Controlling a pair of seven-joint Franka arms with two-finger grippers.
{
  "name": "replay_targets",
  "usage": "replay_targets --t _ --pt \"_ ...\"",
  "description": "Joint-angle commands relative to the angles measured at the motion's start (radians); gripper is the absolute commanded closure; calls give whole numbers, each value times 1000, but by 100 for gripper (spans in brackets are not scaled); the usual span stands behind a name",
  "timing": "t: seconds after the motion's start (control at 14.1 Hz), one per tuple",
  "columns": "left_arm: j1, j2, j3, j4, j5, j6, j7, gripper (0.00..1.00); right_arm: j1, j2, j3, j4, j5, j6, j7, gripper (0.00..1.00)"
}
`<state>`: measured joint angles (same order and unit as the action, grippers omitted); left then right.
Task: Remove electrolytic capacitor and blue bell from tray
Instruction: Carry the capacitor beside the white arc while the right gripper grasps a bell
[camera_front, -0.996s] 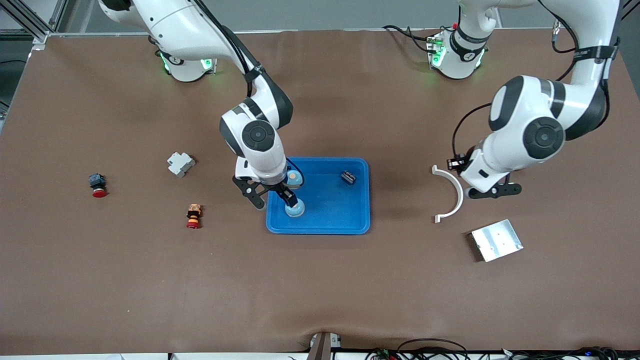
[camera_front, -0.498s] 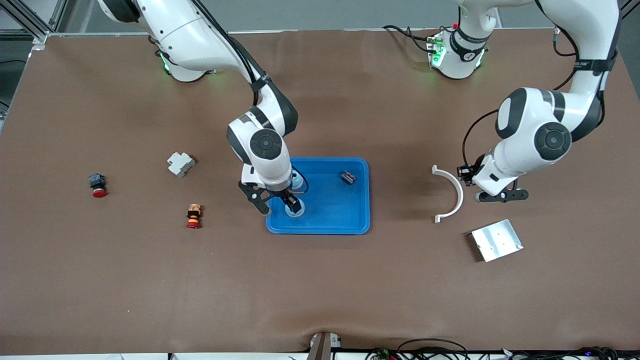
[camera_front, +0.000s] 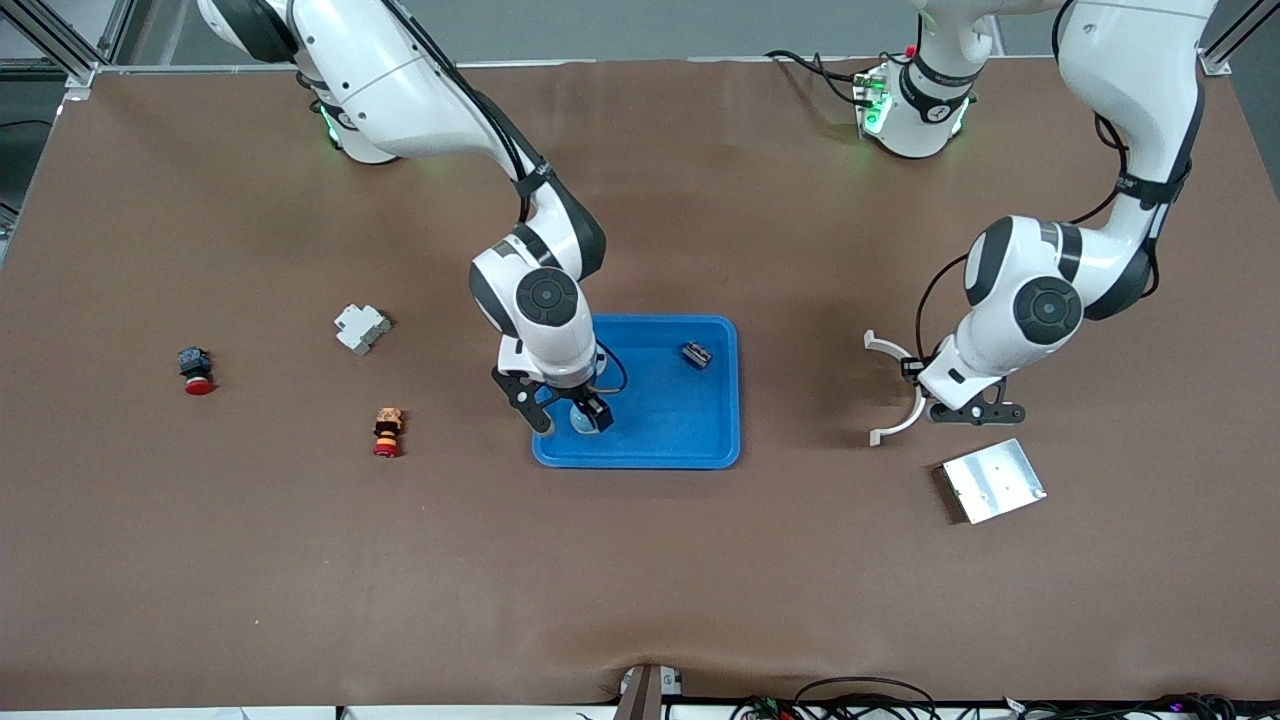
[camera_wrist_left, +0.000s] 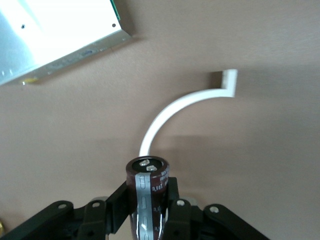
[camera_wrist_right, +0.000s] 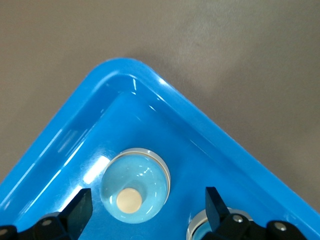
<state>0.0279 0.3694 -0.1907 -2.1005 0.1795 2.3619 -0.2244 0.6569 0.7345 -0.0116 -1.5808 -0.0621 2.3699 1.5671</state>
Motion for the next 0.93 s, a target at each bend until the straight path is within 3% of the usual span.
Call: replay_targets --t 0.0,0.85 --pt "38 19 -7 11 83 14 17 99 16 25 -11 25 -21 5 36 0" --pt "89 111 -7 16 84 82 105 94 23 82 -11 81 -21 9 70 0"
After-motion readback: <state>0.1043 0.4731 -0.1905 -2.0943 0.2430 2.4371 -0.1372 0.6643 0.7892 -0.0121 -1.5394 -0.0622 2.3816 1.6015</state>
